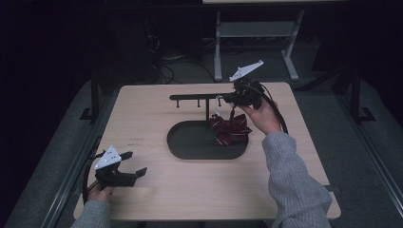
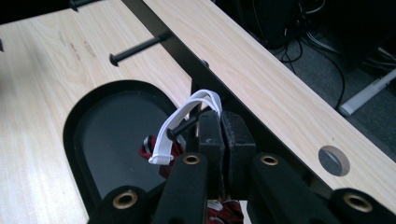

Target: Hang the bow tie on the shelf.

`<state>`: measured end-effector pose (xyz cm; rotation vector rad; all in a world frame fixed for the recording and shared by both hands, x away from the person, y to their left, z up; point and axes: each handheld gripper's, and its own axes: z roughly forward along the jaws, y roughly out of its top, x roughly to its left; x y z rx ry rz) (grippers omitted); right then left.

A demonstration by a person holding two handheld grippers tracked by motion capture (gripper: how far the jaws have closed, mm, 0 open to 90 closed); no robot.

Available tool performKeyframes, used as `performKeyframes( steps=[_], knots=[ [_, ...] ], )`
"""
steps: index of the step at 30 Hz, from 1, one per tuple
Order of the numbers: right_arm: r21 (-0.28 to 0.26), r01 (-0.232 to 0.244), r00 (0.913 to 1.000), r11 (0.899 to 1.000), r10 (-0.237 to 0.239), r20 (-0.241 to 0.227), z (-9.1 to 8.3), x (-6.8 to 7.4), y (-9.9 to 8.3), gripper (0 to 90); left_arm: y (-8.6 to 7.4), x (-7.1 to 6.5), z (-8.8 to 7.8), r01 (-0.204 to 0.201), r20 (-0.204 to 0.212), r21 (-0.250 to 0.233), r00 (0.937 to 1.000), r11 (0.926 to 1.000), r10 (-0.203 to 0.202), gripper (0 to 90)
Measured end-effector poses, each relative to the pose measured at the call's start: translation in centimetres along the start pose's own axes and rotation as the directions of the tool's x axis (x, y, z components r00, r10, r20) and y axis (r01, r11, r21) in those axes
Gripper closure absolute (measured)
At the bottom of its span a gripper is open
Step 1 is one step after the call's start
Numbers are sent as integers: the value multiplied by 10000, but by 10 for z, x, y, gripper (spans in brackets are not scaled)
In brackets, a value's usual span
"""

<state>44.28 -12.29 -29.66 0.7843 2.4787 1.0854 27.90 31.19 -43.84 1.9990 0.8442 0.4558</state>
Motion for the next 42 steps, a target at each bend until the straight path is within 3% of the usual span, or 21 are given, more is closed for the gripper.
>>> performKeyframes(
  steps=[25, 42],
  knots=[
    [125, -118, 9999, 9999, 118, -63, 1, -2, -2, 841, 0, 0, 0, 13, -4, 21, 10000, 10000, -13, 130],
    [-94, -136, 9996, 9999, 133, -267, -5, -1, -4, 804, 0, 0, 0, 4, -17, -19, 10000, 10000, -4, 130]
  ],
)
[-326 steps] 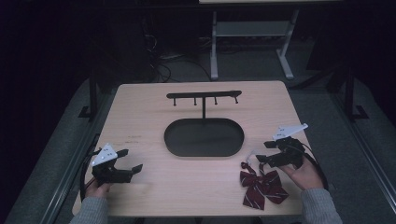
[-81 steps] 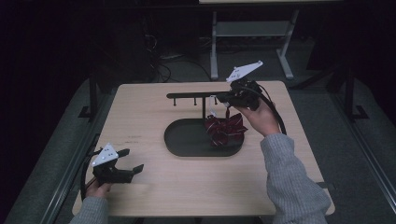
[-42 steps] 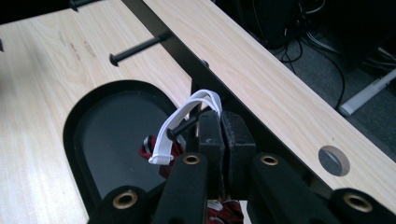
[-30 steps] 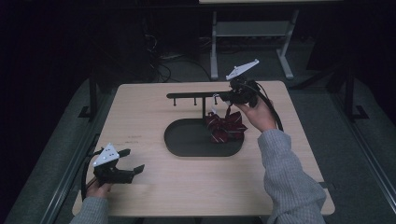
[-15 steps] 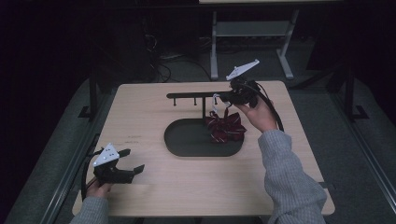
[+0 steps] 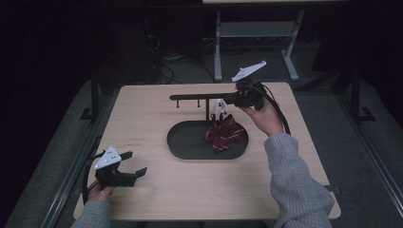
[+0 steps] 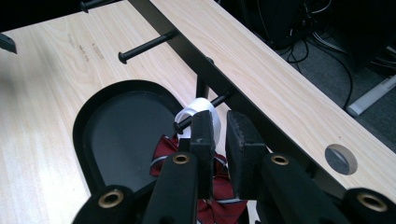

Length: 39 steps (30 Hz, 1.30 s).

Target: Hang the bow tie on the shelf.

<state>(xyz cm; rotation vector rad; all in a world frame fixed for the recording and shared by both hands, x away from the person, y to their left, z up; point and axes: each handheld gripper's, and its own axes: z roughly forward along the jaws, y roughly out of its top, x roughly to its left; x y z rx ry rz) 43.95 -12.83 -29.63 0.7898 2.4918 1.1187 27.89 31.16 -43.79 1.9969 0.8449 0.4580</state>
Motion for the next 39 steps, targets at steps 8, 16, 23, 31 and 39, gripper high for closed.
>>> performKeyframes(
  steps=[8, 16, 23, 31, 39],
  knots=[
    [-109, -197, 9996, 9997, 194, -216, -5, 2, -4, 775, 0, -1, 0, -28, 24, 14, 10000, 10000, 28, 130],
    [-128, -75, 9993, 9999, 71, -376, -10, 2, -6, 747, 0, 0, 0, -6, 13, 20, 10000, 10000, 5, 130],
    [-269, -42, 9990, 9996, 30, -450, -15, 5, -10, 729, 0, 0, 0, 0, 17, 14, 10000, 10000, 0, 130],
    [-364, 65, 9983, 9993, -86, -583, -21, 9, -18, 705, -1, 0, 0, -10, 11, 13, 10000, 10000, 10, 130],
    [-233, 118, 9978, 9997, -133, -652, -25, 13, -26, 666, -1, 0, 0, -27, -14, -10, 10000, 10000, 27, 130]
  ],
)
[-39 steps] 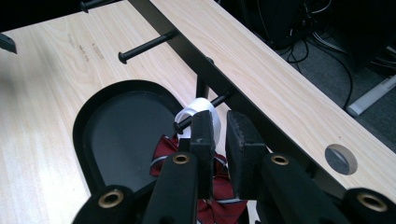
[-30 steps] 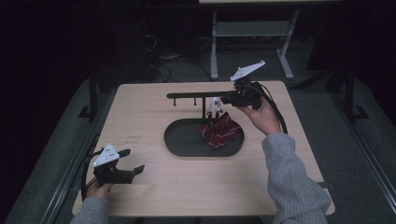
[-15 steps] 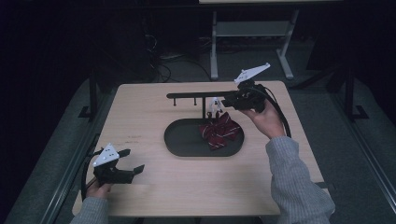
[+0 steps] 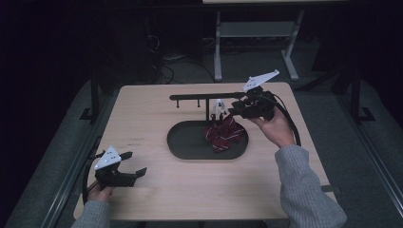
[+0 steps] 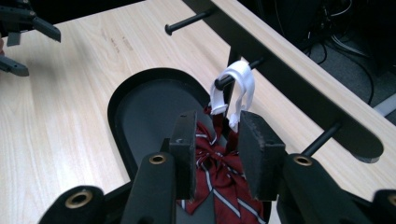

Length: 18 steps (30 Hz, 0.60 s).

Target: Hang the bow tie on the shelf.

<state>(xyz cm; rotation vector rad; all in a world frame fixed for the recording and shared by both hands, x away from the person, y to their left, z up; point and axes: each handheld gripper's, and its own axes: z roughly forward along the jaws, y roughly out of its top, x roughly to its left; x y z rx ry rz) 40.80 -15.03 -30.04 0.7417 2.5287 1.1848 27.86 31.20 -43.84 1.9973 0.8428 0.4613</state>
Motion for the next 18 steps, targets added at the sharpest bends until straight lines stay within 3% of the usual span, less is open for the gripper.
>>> performKeyframes(
  steps=[18],
  knots=[
    [-211, -263, 9996, 9994, 262, -74, -14, 7, -17, 585, 0, 0, 0, -11, -17, -49, 10000, 10000, 11, 130]
  ],
)
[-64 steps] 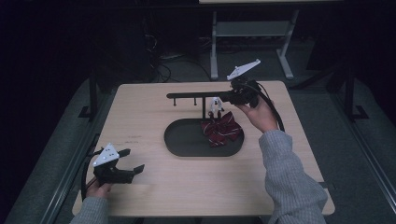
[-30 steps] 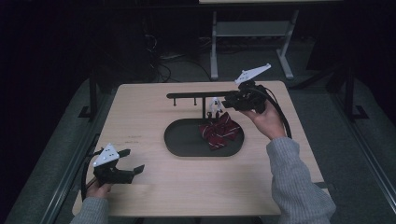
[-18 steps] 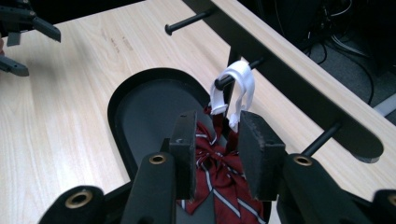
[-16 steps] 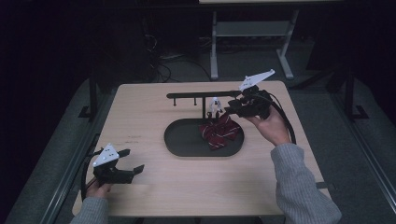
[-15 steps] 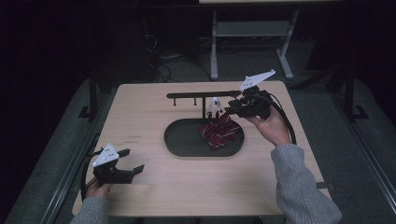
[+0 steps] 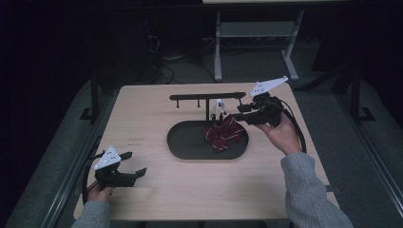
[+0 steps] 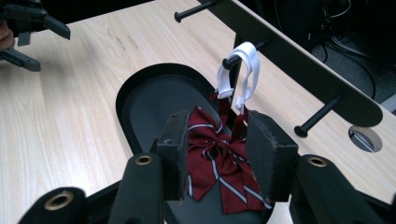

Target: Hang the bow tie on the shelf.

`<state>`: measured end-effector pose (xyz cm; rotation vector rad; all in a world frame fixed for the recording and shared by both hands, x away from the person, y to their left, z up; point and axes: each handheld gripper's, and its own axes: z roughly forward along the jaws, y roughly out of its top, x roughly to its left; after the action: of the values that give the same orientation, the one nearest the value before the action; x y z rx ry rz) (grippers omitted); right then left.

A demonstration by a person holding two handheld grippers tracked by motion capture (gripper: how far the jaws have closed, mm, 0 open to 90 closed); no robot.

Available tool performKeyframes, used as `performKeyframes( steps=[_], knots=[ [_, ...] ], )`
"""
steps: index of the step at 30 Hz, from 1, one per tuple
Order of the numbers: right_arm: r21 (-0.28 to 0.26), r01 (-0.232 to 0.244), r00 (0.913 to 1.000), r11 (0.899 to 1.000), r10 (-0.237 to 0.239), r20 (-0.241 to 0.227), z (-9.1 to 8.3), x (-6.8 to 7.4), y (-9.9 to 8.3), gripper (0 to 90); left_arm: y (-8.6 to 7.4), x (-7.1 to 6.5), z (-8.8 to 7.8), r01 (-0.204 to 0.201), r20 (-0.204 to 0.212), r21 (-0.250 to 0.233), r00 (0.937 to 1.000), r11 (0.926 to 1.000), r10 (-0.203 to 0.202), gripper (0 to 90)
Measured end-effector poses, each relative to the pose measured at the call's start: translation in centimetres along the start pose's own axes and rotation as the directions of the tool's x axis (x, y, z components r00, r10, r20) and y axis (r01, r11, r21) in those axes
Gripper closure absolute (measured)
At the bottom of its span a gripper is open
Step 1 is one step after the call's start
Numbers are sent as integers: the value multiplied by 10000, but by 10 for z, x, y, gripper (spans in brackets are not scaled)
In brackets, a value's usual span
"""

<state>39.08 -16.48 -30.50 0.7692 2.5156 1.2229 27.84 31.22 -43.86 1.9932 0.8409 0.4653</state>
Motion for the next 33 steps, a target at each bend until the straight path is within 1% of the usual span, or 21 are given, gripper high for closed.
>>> performKeyframes(
  steps=[3, 8, 10, 13, 17, 18, 21, 23, 24, 26, 27, 33],
  knots=[
    [-23, -70, 10000, 10000, 70, -36, -1, 1, -4, 572, 0, 0, 0, -45, 1, 83, 10000, 10000, 45, 130],
    [16, -220, 9996, 9998, 220, -150, -2, 0, -10, 557, 0, 0, 0, -51, 9, 76, 10000, 10000, 51, 130],
    [115, -205, 9996, 9997, 207, -183, -2, 0, -11, 547, 0, 0, 0, -48, 19, 70, 10000, 10000, 48, 130],
    [121, -221, 9996, 9997, 223, -162, -4, 1, -12, 542, 0, -1, 0, 38, 37, 64, 10000, 10000, -38, 130],
    [103, -217, 9996, 9997, 219, -176, -7, 2, -12, 530, 0, -1, 0, 44, 24, 35, 10000, 10000, -44, 130],
    [46, -209, 9997, 9998, 209, -141, -7, 2, -14, 530, 0, 0, 0, 39, 19, 35, 10000, 10000, -39, 130],
    [131, -298, 9994, 9995, 300, -151, -7, 2, -18, 527, 0, -1, 0, 44, 26, 42, 10000, 10000, -44, 130],
    [102, -262, 9995, 9996, 263, -167, -7, 2, -20, 527, 0, -1, 0, 29, 30, 42, 10000, 10000, -29, 130],
    [86, -367, 9992, 9993, 368, -147, -8, 1, -24, 525, 0, 0, 0, -71, 15, 67, 10000, 10000, 71, 130],
    [92, -374, 9992, 9993, 375, -149, -8, 0, -27, 524, 0, 0, 0, -44, 15, 62, 10000, 10000, 44, 130],
    [145, -456, 9988, 9989, 459, -159, -9, 0, -28, 521, 0, 0, 0, -44, 15, 62, 10000, 10000, 44, 130],
    [90, -573, 9983, 9983, 574, -129, -12, -2, -35, 517, 0, -1, 0, -68, 20, 71, 10000, 10000, 68, 130]
  ],
)
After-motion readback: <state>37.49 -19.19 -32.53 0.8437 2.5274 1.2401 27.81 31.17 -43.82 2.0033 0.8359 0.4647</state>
